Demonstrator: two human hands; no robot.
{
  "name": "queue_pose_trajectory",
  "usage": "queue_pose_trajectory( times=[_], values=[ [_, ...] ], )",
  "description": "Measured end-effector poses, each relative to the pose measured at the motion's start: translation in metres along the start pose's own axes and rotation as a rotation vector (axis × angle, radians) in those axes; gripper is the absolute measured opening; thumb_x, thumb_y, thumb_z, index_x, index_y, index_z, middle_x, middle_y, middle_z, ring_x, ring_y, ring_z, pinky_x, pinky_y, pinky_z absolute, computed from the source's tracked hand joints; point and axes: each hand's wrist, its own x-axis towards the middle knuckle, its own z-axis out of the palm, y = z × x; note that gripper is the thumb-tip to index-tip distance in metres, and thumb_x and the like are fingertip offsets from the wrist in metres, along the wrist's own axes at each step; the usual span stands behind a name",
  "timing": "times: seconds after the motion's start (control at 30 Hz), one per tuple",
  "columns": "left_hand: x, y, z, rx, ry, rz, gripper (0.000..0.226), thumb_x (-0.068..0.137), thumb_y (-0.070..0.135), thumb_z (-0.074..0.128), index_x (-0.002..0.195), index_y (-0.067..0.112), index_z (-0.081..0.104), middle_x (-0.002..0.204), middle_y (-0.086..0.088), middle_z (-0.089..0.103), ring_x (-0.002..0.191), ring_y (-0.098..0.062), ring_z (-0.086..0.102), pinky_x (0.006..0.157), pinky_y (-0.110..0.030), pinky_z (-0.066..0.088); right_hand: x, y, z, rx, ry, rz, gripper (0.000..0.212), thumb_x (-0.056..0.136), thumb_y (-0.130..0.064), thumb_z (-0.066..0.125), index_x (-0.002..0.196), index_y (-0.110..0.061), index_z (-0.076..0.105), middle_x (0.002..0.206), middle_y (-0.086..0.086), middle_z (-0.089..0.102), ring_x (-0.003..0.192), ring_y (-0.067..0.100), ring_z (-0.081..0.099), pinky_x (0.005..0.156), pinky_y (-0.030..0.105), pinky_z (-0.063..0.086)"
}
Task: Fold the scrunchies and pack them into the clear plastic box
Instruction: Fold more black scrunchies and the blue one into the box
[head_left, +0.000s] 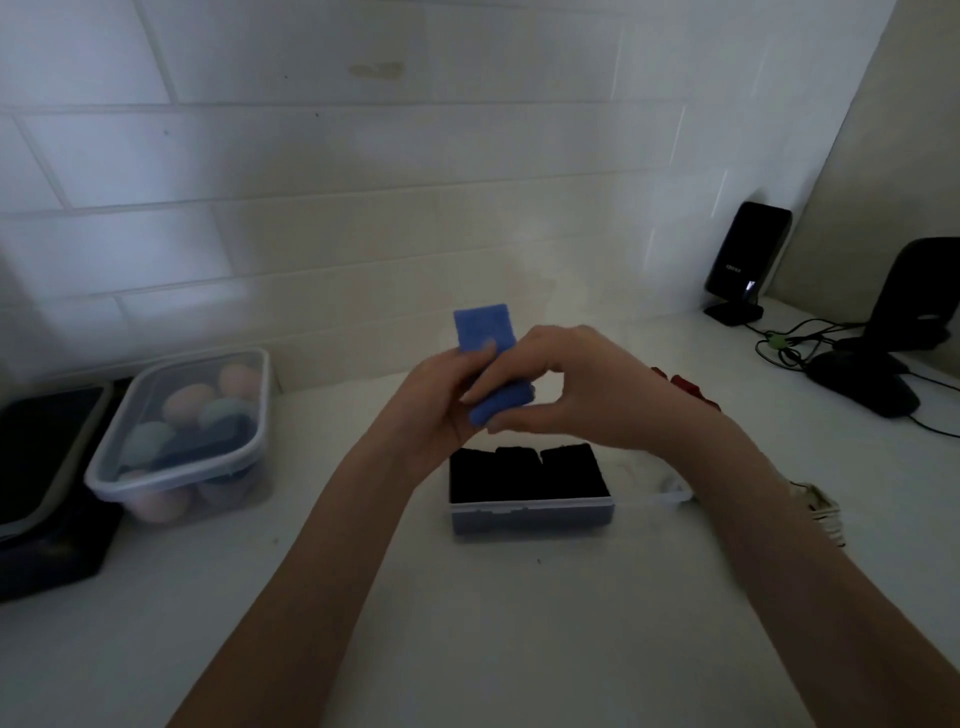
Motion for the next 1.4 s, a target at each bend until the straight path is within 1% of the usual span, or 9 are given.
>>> queue_pose_trajectory(
  times=[0.1, 0.2, 0.3, 0.47, 0.63, 0.87, 1.03, 1.17, 1.4],
  values=[
    [0.003, -0.002, -0.004, 0.029, 0.074, 0.078, 0.022, 0.092, 0.001, 0.040, 0.104, -0.004, 0.058, 0.090, -0.015, 0.064, 0.071, -0.015, 0.069, 0.062, -0.025, 0.057, 0.000, 0.005, 0.005, -0.036, -0.031, 0.008, 0.040, 0.072, -0.027, 0.077, 0.109, -0.035, 0.064, 0.101, -0.028, 0.056, 0.098, -0.001, 0.045, 0.092, 0.021, 0.040],
    [0.004, 0.001, -0.007, -0.045, 0.110, 0.048, 0.031, 0.094, 0.002, 0.037, 0.120, -0.006, 0.051, 0.098, -0.014, 0.062, 0.073, -0.014, 0.067, 0.063, -0.024, 0.058, 0.000, 0.011, 0.011, -0.144, -0.024, 0.010, 0.050, 0.069, -0.028, 0.079, 0.113, -0.036, 0.060, 0.117, -0.022, 0.056, 0.115, 0.009, 0.041, 0.101, 0.041, 0.037],
    [0.004, 0.001, -0.009, -0.130, 0.112, 0.011, 0.028, 0.095, 0.006, 0.035, 0.117, -0.002, 0.051, 0.098, -0.013, 0.061, 0.076, -0.016, 0.066, 0.065, -0.024, 0.058, 0.002, 0.014, 0.018, -0.189, 0.059, -0.019, 0.047, 0.070, -0.022, 0.078, 0.112, -0.033, 0.061, 0.119, -0.019, 0.059, 0.113, 0.009, 0.039, 0.098, 0.046, 0.039],
    [0.003, 0.004, -0.014, -0.253, -0.012, 0.033, 0.031, 0.095, 0.017, 0.034, 0.112, 0.006, 0.057, 0.092, -0.006, 0.069, 0.077, -0.017, 0.069, 0.069, -0.027, 0.058, 0.007, 0.017, 0.027, -0.206, 0.221, -0.036, 0.034, 0.070, -0.008, 0.072, 0.099, -0.025, 0.066, 0.113, -0.011, 0.063, 0.106, 0.010, 0.044, 0.091, 0.043, 0.044],
    [0.013, -0.004, -0.017, -0.124, 0.099, 0.088, 0.031, 0.098, 0.024, 0.038, 0.117, 0.007, 0.056, 0.106, -0.005, 0.066, 0.086, -0.012, 0.069, 0.073, -0.024, 0.058, 0.006, 0.019, 0.025, -0.169, 0.194, -0.046, 0.027, 0.071, -0.014, 0.074, 0.094, -0.026, 0.065, 0.109, -0.013, 0.065, 0.105, 0.009, 0.047, 0.092, 0.042, 0.042],
    [0.013, -0.018, -0.010, 0.105, 0.130, 0.195, 0.023, 0.093, 0.002, 0.044, 0.100, 0.011, 0.063, 0.083, -0.002, 0.076, 0.080, -0.014, 0.072, 0.065, -0.020, 0.056, 0.007, 0.020, 0.021, 0.081, 0.288, 0.137, 0.012, 0.081, -0.025, 0.070, 0.084, -0.015, 0.064, 0.073, -0.009, 0.062, 0.068, 0.000, 0.052, 0.065, 0.009, 0.037],
    [0.015, -0.023, -0.006, 0.240, 0.210, 0.223, 0.027, 0.090, 0.000, 0.049, 0.113, 0.008, 0.061, 0.095, -0.008, 0.072, 0.083, -0.019, 0.072, 0.067, -0.025, 0.057, 0.007, 0.025, 0.019, 0.344, 0.305, 0.356, 0.018, 0.080, -0.030, 0.069, 0.089, -0.015, 0.066, 0.071, 0.002, 0.073, 0.065, 0.010, 0.067, 0.068, 0.023, 0.056],
    [0.014, -0.024, -0.004, 0.237, 0.163, 0.236, 0.023, 0.094, 0.009, 0.049, 0.108, 0.020, 0.063, 0.094, -0.001, 0.074, 0.089, -0.019, 0.071, 0.070, -0.023, 0.056, 0.009, 0.028, 0.021, 0.412, 0.388, 0.446, 0.014, 0.083, -0.030, 0.066, 0.082, -0.016, 0.064, 0.049, -0.008, 0.065, 0.049, 0.004, 0.060, 0.058, 0.016, 0.050],
    [0.013, -0.022, -0.005, 0.318, 0.117, 0.217, 0.028, 0.093, 0.003, 0.046, 0.112, 0.017, 0.061, 0.102, -0.004, 0.071, 0.094, -0.018, 0.070, 0.073, -0.022, 0.055, 0.009, 0.022, 0.023, 0.366, 0.462, 0.431, 0.021, 0.085, -0.026, 0.066, 0.085, -0.005, 0.063, 0.057, 0.007, 0.064, 0.050, 0.012, 0.055, 0.063, 0.033, 0.050]
  ],
)
